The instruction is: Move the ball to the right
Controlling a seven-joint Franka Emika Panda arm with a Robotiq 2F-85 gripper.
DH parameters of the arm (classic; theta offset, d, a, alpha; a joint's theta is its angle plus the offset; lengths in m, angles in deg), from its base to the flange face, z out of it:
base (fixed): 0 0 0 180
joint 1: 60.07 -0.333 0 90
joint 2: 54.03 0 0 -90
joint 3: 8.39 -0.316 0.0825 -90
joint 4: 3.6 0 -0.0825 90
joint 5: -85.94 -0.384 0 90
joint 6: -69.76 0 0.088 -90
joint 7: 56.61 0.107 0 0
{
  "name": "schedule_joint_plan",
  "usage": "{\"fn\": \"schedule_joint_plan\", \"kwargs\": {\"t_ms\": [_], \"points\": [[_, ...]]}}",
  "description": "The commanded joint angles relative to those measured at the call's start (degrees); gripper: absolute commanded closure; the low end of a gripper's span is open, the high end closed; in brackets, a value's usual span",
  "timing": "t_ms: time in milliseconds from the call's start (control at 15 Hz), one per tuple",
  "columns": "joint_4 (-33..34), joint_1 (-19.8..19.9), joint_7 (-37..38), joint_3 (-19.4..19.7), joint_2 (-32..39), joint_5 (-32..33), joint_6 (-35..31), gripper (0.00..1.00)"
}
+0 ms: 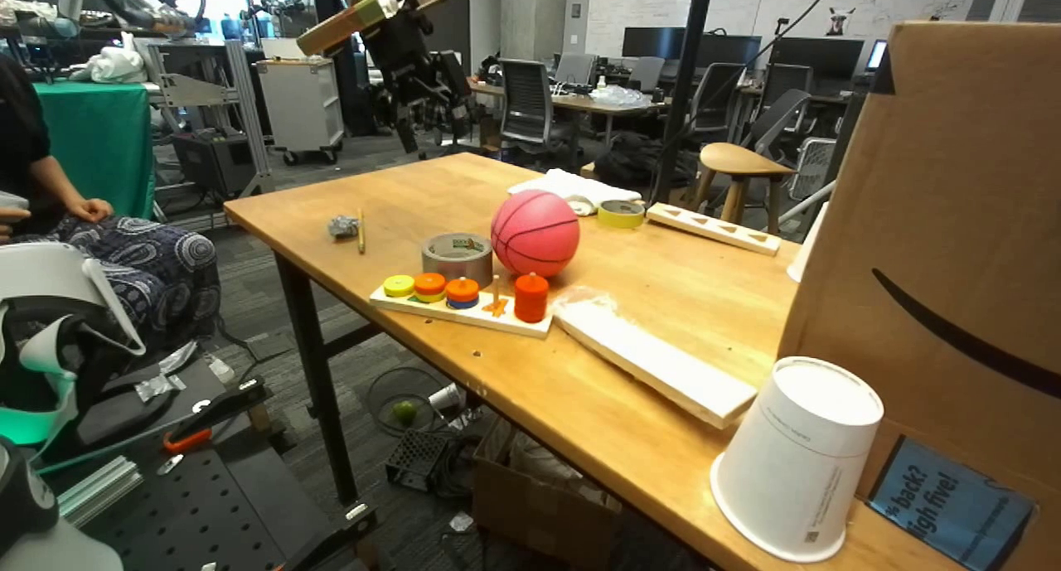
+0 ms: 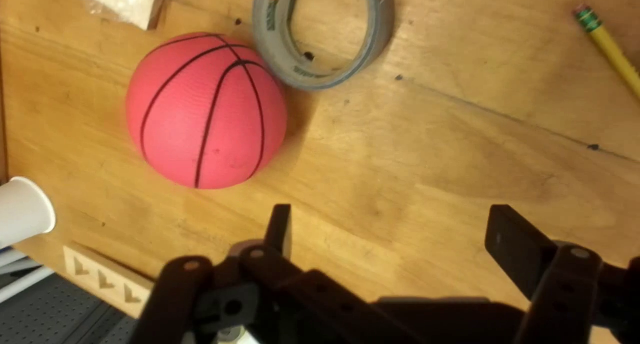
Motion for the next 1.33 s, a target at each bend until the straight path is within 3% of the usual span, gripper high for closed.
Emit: {"fn": "schedule_joint_plan", "kwargs": {"t_ms": [0, 333, 1000, 1267], "points": [[-2.2, 0.0, -1.7, -0.4, 0.7, -6.0, -1.1, 0.0], [-3.6, 0.8, -5.3, 0.7, 2.9, -13.6, -2.3, 0.0], [-4.3, 3.3, -21.2, 3.6, 4.6, -27.0, -7.1, 0.0], [-3.3, 4.4, -25.9, 4.4, 6.0, -27.6, -8.6, 0.0]]}}
